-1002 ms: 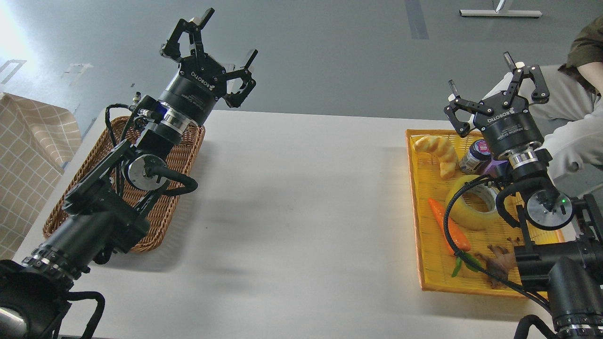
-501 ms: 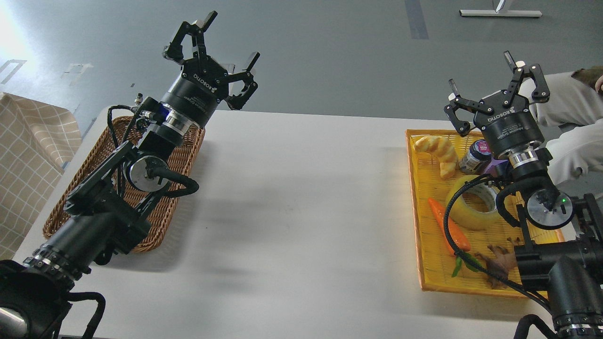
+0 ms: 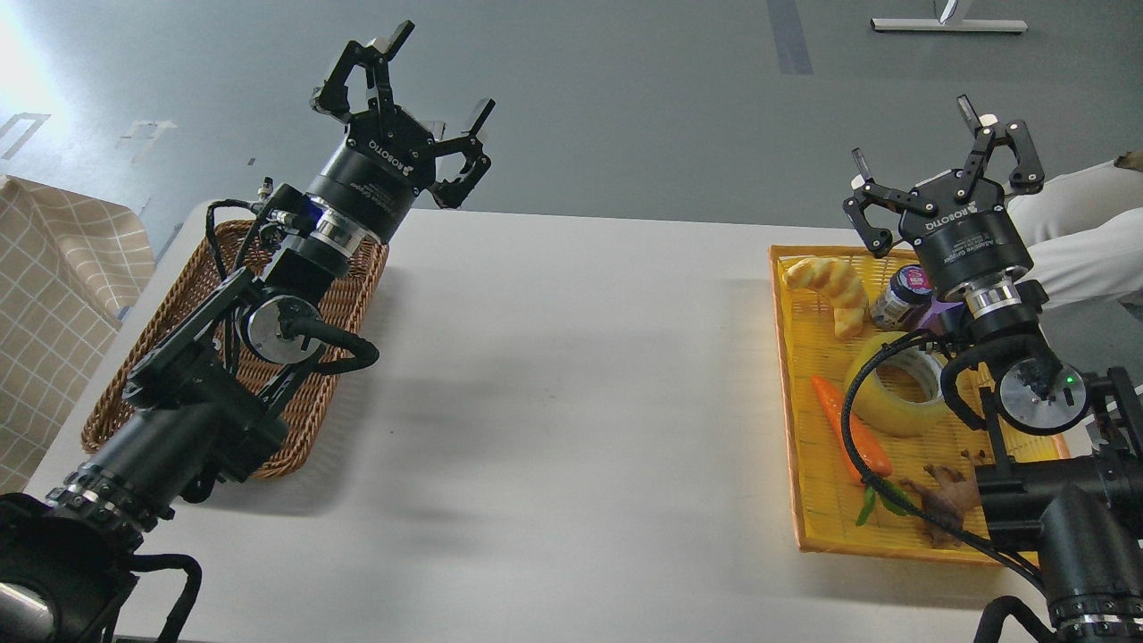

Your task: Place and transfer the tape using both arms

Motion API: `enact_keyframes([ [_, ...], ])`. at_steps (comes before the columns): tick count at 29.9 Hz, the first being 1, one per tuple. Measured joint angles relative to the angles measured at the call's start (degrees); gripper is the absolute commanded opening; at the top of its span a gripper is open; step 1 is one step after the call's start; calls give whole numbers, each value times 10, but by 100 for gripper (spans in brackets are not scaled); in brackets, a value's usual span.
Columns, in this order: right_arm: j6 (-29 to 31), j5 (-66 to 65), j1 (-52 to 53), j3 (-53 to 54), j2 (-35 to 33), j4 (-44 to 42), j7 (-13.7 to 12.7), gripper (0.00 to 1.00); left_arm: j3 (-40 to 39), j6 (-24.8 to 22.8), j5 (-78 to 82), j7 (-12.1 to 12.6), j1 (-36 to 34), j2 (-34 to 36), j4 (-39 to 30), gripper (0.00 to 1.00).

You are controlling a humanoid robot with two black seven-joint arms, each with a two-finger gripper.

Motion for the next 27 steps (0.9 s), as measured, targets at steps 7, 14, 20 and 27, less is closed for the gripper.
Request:
enact_keyframes([
  [7, 0, 0, 0, 0, 0, 0, 1, 100, 0, 0, 0, 0, 0, 0, 0, 98],
  [14, 0, 0, 2, 0, 0, 3, 1, 100, -1, 0, 0, 0, 0, 0, 0, 98],
  [20, 0, 0, 1, 0, 0, 2, 0, 100, -1, 0, 0, 0, 0, -1, 0, 98],
  [27, 0, 0, 1, 0, 0, 0, 0, 100, -1, 0, 0, 0, 0, -1, 0, 98],
])
